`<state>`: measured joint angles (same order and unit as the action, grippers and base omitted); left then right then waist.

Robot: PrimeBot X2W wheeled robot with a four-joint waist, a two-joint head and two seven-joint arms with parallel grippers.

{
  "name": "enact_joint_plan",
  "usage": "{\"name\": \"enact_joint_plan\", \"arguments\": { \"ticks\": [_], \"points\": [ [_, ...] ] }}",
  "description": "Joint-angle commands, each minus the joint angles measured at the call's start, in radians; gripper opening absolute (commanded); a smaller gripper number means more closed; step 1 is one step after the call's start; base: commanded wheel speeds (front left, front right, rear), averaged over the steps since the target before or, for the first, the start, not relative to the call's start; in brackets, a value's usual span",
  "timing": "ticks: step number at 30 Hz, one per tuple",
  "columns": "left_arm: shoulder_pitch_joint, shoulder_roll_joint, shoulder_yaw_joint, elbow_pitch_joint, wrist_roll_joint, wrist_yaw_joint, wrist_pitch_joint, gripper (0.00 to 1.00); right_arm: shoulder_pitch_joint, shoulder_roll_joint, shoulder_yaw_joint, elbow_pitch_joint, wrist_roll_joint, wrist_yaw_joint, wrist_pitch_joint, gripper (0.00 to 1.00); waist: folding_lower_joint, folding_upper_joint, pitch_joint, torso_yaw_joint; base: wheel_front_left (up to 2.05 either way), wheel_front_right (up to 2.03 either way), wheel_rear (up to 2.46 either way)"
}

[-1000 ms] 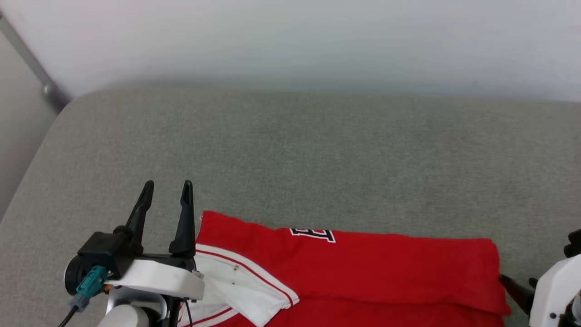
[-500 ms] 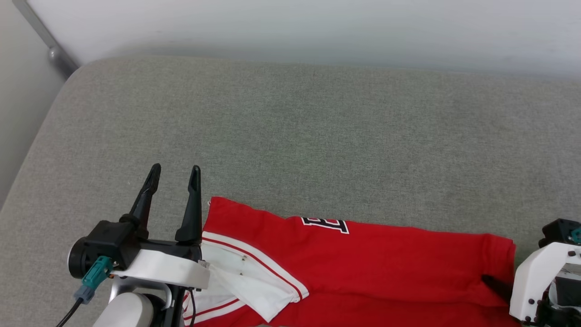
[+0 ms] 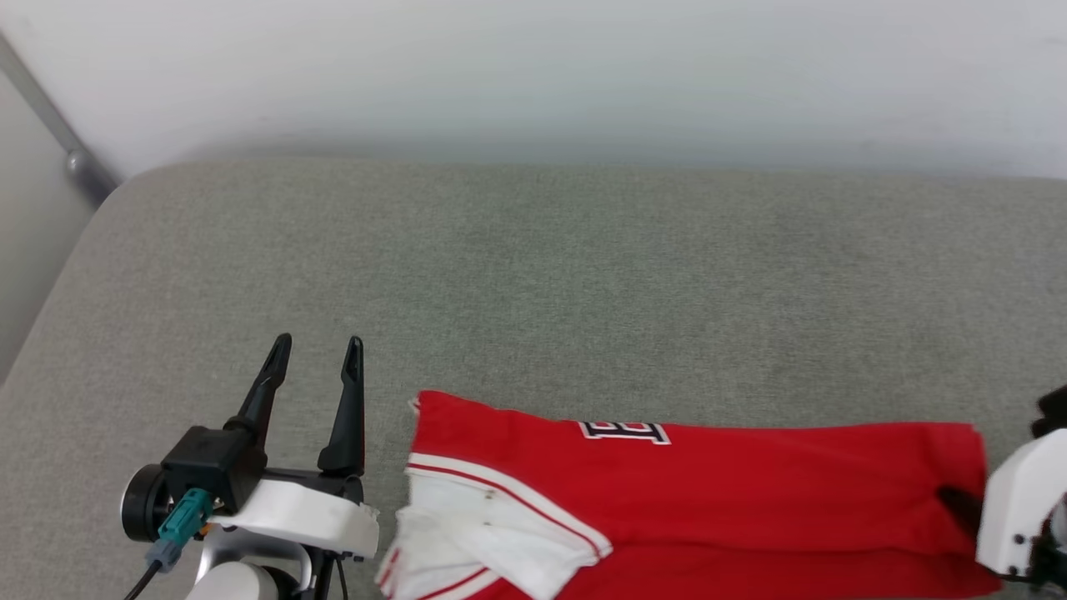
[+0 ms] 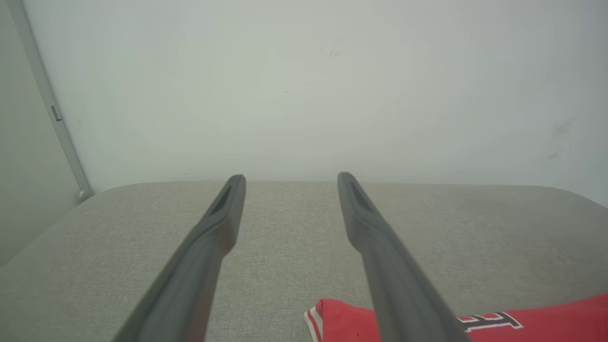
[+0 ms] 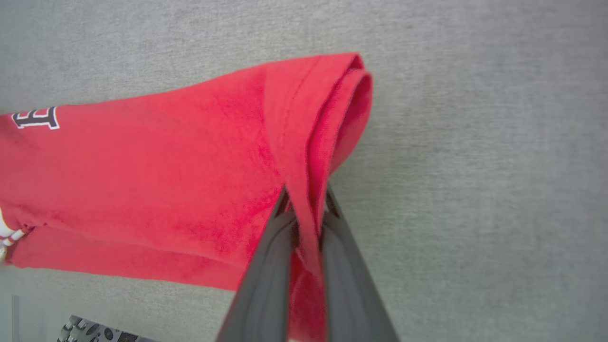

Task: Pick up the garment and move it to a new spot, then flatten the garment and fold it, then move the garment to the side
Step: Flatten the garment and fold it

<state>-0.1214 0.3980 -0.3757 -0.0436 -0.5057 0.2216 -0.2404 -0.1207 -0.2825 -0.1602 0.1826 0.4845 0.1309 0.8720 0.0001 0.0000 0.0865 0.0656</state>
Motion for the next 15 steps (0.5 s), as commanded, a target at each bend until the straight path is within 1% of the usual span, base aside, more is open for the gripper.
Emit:
{"name": "enact_joint_plan", "arguments": {
  "ticks": [1, 7, 10, 12, 15],
  "points": [
    [0.012, 0.004, -0.001, -0.001, -0.003, 0.005, 0.002, 1.0, -0.009, -0.016, -0.028, -0.005, -0.015, 0.0, 0.007, 0.0, -0.0001, 0.0, -0.016, -0.016, 0.0, 0.0, 0.0],
    [0.03, 0.005, -0.01, -0.007, -0.005, 0.014, 0.011, 1.0, 0.009, -0.06, -0.182, -0.032, -0.061, 0.0, 0.045, 0.0, -0.0001, 0.0, -0.028, -0.033, 0.0, 0.0, 0.0],
    [0.033, 0.008, -0.012, -0.008, -0.004, 0.016, 0.012, 1.0, -0.006, -0.065, -0.245, -0.045, -0.068, 0.0, 0.068, 0.0, -0.0001, 0.0, -0.03, -0.039, 0.0, 0.0, 0.0],
    [0.035, 0.009, -0.012, -0.008, -0.004, 0.016, 0.012, 1.0, -0.022, -0.044, -0.272, -0.048, -0.06, 0.0, 0.101, 0.0, -0.0001, 0.0, -0.031, -0.044, 0.0, 0.0, 0.0],
    [0.037, 0.008, -0.015, -0.006, -0.004, 0.02, 0.013, 1.0, -0.043, 0.035, -0.291, -0.048, -0.003, 0.0, 0.189, 0.0, -0.0001, 0.0, -0.034, -0.048, 0.0, 0.0, 0.0]
  ]
}}
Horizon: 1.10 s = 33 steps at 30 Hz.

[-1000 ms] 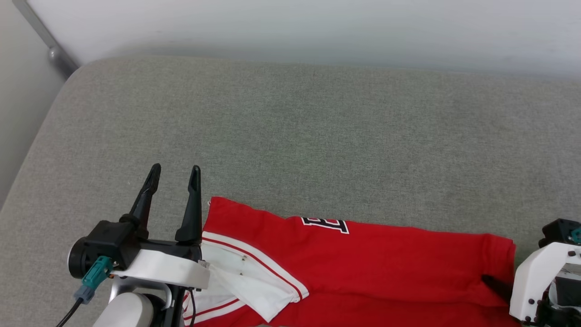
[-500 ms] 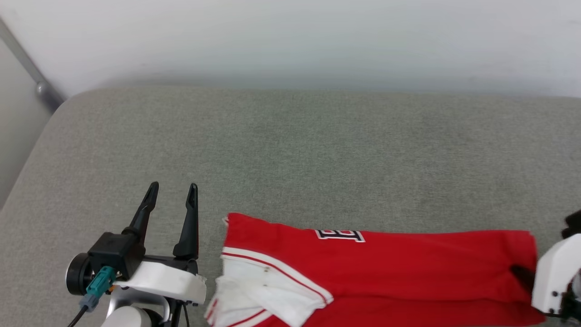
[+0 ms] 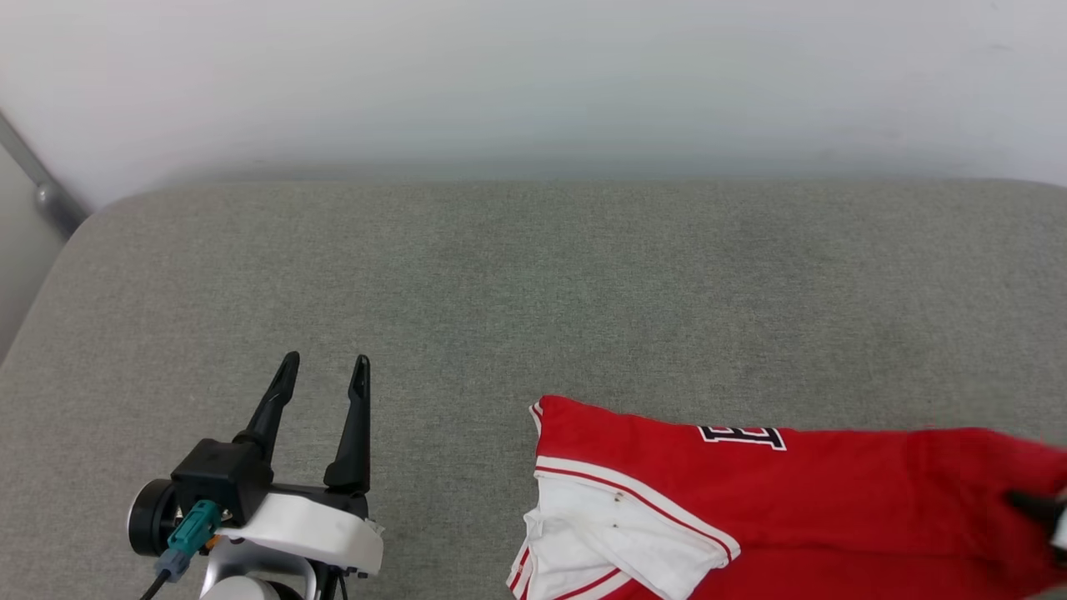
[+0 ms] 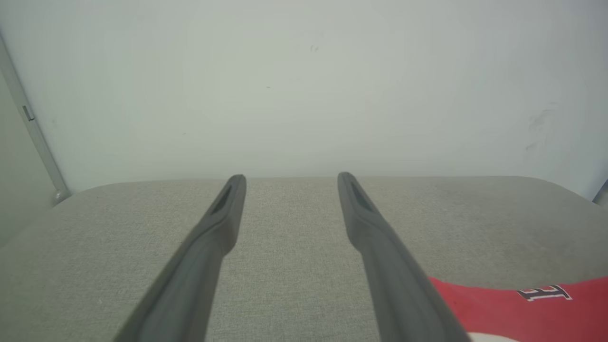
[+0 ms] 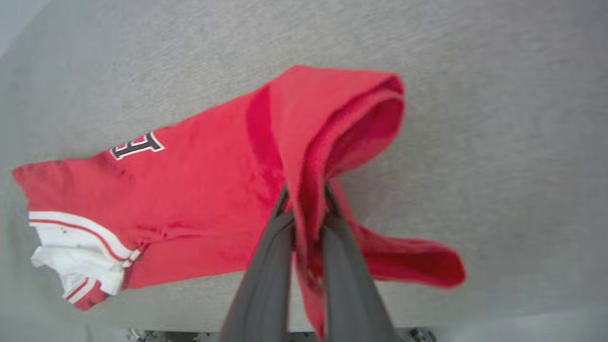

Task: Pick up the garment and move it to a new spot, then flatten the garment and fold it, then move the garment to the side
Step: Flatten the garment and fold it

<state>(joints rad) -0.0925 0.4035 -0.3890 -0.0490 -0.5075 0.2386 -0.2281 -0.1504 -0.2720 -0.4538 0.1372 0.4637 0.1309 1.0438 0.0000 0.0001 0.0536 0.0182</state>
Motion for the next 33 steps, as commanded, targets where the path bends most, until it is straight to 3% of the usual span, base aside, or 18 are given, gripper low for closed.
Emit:
{"name": "enact_joint_plan", "arguments": {
  "ticks": [1, 5, 10, 17, 24, 25, 26, 27, 33],
  "points": [
    [0.007, 0.002, -0.003, 0.0, -0.003, 0.003, 0.0, 1.0, -0.022, 0.055, 0.001, -0.007, 0.043, 0.0, 0.048, 0.0, 0.0, -0.0001, -0.001, -0.002, 0.0, 0.0, 0.0],
    [0.005, 0.0, -0.008, 0.006, -0.005, 0.002, 0.002, 1.0, -0.037, 0.164, 0.014, -0.021, 0.157, 0.0, 0.141, 0.0, 0.0, -0.0001, -0.004, 0.0, 0.0, 0.0, 0.0],
    [-0.006, -0.005, -0.022, 0.012, -0.006, -0.005, 0.01, 1.0, -0.018, 0.223, 0.132, 0.003, 0.378, 0.0, 0.162, 0.0, 0.0, -0.0001, -0.009, 0.015, 0.0, 0.0, 0.0],
    [-0.026, -0.007, -0.036, 0.017, -0.01, -0.015, 0.02, 1.0, -0.056, 0.222, 0.391, 0.129, 0.584, 0.0, -0.016, 0.0, 0.0, -0.0001, -0.001, 0.037, 0.0, 0.0, 0.0],
    [-0.044, -0.009, -0.044, 0.033, -0.014, -0.026, 0.018, 1.0, -0.119, 0.222, 0.658, 0.213, 0.708, 0.0, -0.208, 0.0, 0.0, -0.0001, 0.013, 0.057, 0.0, 0.0, 0.0],
    [-0.047, -0.009, -0.044, 0.036, -0.013, -0.027, 0.017, 1.0, -0.126, 0.222, 0.684, 0.225, 0.716, 0.0, -0.233, 0.13, 0.0, -0.0001, 0.015, 0.059, 0.0, 0.0, 0.0],
    [-0.049, -0.01, -0.045, 0.038, -0.012, -0.027, 0.016, 1.0, -0.131, 0.222, 0.711, 0.237, 0.72, 0.0, -0.253, 0.49, 0.0, -0.0001, 0.016, 0.061, 0.0, 0.0, 0.0],
    [-0.05, -0.011, -0.045, 0.04, -0.012, -0.027, 0.015, 1.0, -0.139, 0.222, 0.737, 0.249, 0.717, 0.0, -0.27, 0.99, 0.0, -0.0001, 0.018, 0.062, 0.0, 0.0, 0.0],
    [-0.044, -0.014, -0.042, 0.054, -0.018, -0.019, 0.013, 1.0, -0.181, 0.213, 0.814, 0.26, 0.681, 0.0, -0.333, 1.0, 0.0, -0.0001, 0.018, 0.062, 0.0, 0.0, 0.0]
  ]
}}
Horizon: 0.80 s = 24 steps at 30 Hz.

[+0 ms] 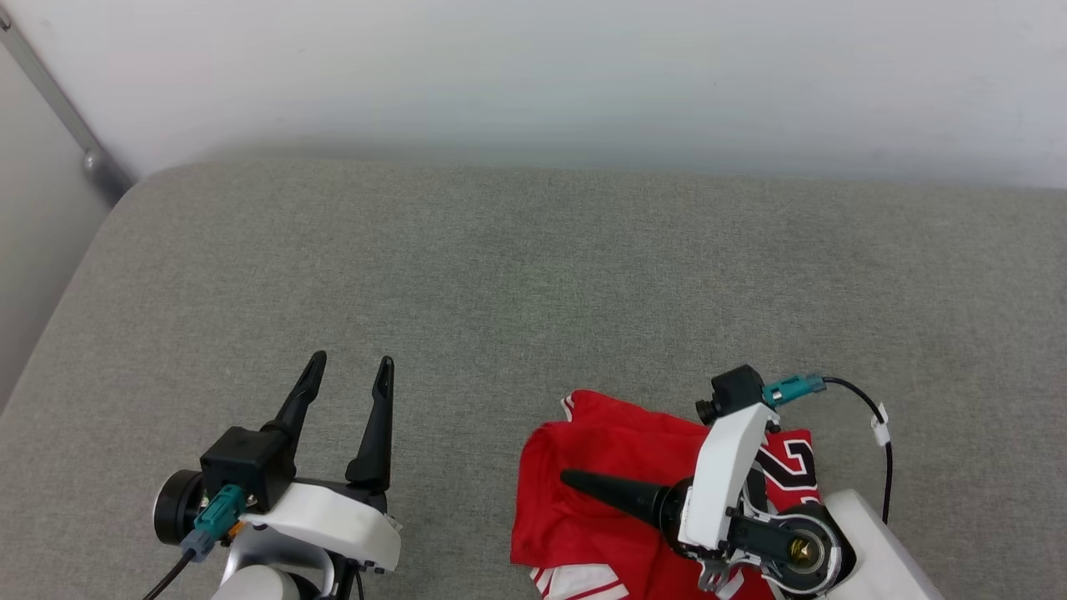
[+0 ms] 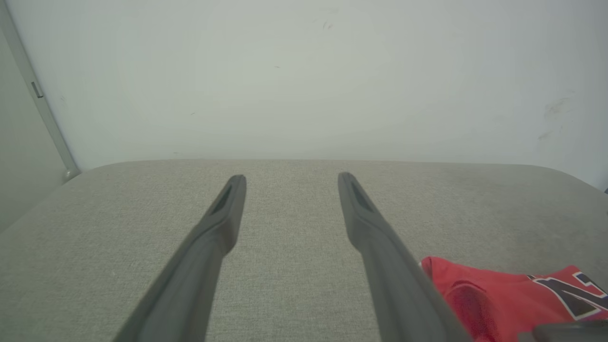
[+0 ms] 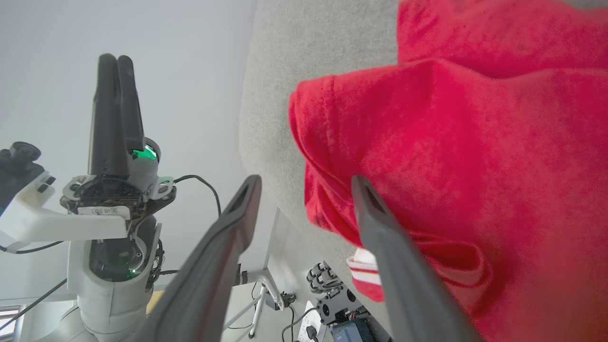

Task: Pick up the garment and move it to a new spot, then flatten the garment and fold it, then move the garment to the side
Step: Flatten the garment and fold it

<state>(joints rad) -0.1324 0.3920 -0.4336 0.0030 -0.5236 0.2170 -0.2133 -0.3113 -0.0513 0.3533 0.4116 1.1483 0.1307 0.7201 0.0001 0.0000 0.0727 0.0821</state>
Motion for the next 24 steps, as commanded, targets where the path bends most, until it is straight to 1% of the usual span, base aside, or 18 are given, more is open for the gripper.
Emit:
{"name": "enact_joint_plan", "arguments": {
  "ticks": [1, 4, 6, 7, 10, 12, 13, 17, 21, 24],
  "points": [
    [-0.002, -0.002, 0.003, 0.004, -0.003, 0.003, -0.004, 1.0, -0.025, -0.021, 0.017, -0.031, -0.011, 0.0, -0.017, 1.0, -0.0001, 0.0, -0.002, -0.003, 0.0, 0.0, 0.0],
    [0.003, -0.003, 0.002, 0.009, -0.004, 0.006, -0.007, 1.0, -0.03, -0.063, 0.039, -0.107, -0.039, 0.0, -0.065, 1.0, -0.0001, 0.0, -0.008, -0.008, 0.0, 0.0, 0.0],
    [0.004, -0.003, 0.003, 0.014, -0.006, 0.006, -0.01, 1.0, -0.025, -0.111, 0.043, -0.162, -0.081, 0.0, -0.122, 1.0, -0.0001, 0.0, -0.014, -0.012, 0.0, 0.0, 0.0],
    [0.004, -0.003, 0.003, 0.014, -0.006, 0.006, -0.01, 1.0, -0.025, -0.111, 0.043, -0.162, -0.081, 0.0, -0.122, 1.0, -0.0001, 0.0, -0.014, -0.012, 0.0, 0.0, 0.0],
    [0.01, -0.005, 0.004, 0.019, -0.007, 0.01, -0.012, 1.0, -0.008, -0.191, 0.01, -0.198, -0.232, 0.0, -0.263, 1.0, -0.0001, 0.0, -0.024, -0.022, 0.0, 0.0, 0.0],
    [0.017, -0.005, 0.006, 0.022, -0.008, 0.012, -0.013, 1.0, 0.007, -0.232, -0.036, -0.188, -0.363, 0.0, -0.347, 1.0, -0.0001, 0.0, -0.031, -0.031, 0.0, 0.0, 0.0],
    [0.02, -0.006, 0.007, 0.023, -0.01, 0.013, -0.014, 1.0, 0.018, -0.241, -0.063, -0.181, -0.416, 0.0, -0.377, 1.0, -0.0001, 0.0, -0.034, -0.035, 0.0, 0.0, 0.0],
    [0.028, -0.007, 0.011, 0.027, -0.016, 0.02, -0.018, 1.0, 0.071, -0.254, -0.215, -0.175, -0.618, 0.0, -0.48, 1.0, -0.0001, 0.0, -0.046, -0.05, 0.0, 0.0, 0.0],
    [0.038, -0.007, 0.016, 0.026, -0.019, 0.027, -0.021, 1.0, 0.148, -0.227, -0.36, -0.224, -0.77, 0.0, -0.564, 1.0, -0.0001, 0.0, -0.054, -0.062, 0.0, 0.0, 0.0],
    [0.047, -0.004, 0.026, 0.028, -0.024, 0.032, -0.026, 1.0, 0.205, -0.2, -0.428, -0.287, -0.855, 0.0, -0.621, 1.0, -0.0001, 0.0, -0.062, -0.07, 0.0, 0.0, 0.0]
  ]
}}
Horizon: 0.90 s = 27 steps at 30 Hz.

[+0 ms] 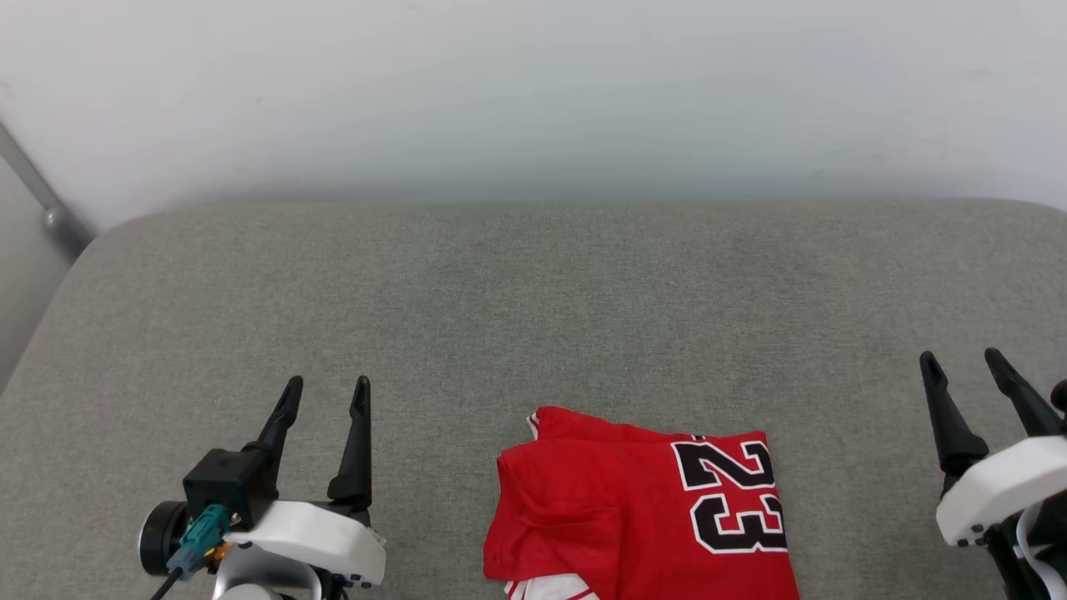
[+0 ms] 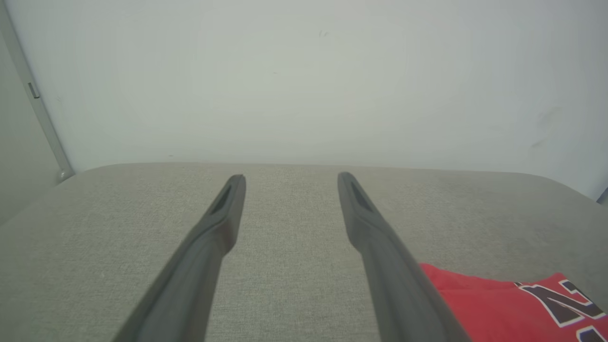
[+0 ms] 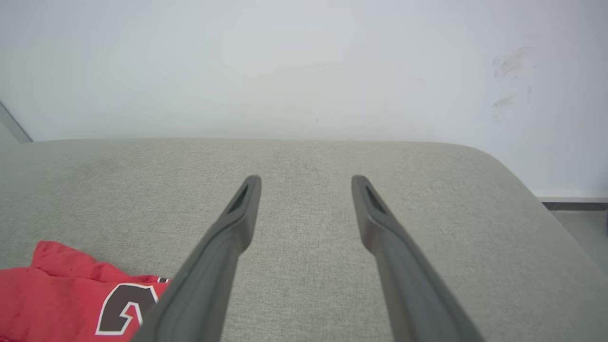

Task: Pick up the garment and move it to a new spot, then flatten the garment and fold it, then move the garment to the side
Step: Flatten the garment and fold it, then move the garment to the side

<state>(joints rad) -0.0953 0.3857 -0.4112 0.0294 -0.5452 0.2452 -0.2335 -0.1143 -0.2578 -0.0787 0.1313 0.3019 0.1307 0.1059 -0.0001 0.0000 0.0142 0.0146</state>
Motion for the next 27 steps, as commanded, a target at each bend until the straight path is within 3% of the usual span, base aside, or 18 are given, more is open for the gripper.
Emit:
{"name": "enact_joint_plan", "arguments": {
  "ticks": [1, 6, 15, 27],
  "points": [
    [0.013, 0.004, 0.006, 0.003, -0.003, 0.003, -0.008, 1.0, 0.026, 0.011, -0.009, -0.03, -0.032, 0.0, -0.023, 1.0, 0.0001, 0.0, -0.006, -0.005, 0.0, 0.0, 0.0],
    [0.03, 0.006, 0.01, 0.006, 0.0, 0.012, -0.012, 1.0, 0.119, 0.05, -0.013, -0.141, -0.086, 0.0, -0.092, 1.0, 0.0001, 0.0, -0.022, -0.012, 0.0, 0.0, 0.0],
    [0.059, 0.01, 0.006, 0.027, -0.012, 0.011, -0.008, 1.0, 0.233, 0.123, 0.006, -0.262, -0.11, 0.0, -0.088, 1.0, 0.0001, 0.0, -0.045, -0.039, 0.0, 0.0, 0.0],
    [0.066, 0.012, 0.02, 0.04, -0.03, 0.017, -0.015, 1.0, 0.241, 0.144, 0.006, -0.302, -0.1, 0.0, -0.042, 1.0, 0.0001, 0.0, -0.04, -0.067, 0.0, 0.0, 0.0]
  ]
}}
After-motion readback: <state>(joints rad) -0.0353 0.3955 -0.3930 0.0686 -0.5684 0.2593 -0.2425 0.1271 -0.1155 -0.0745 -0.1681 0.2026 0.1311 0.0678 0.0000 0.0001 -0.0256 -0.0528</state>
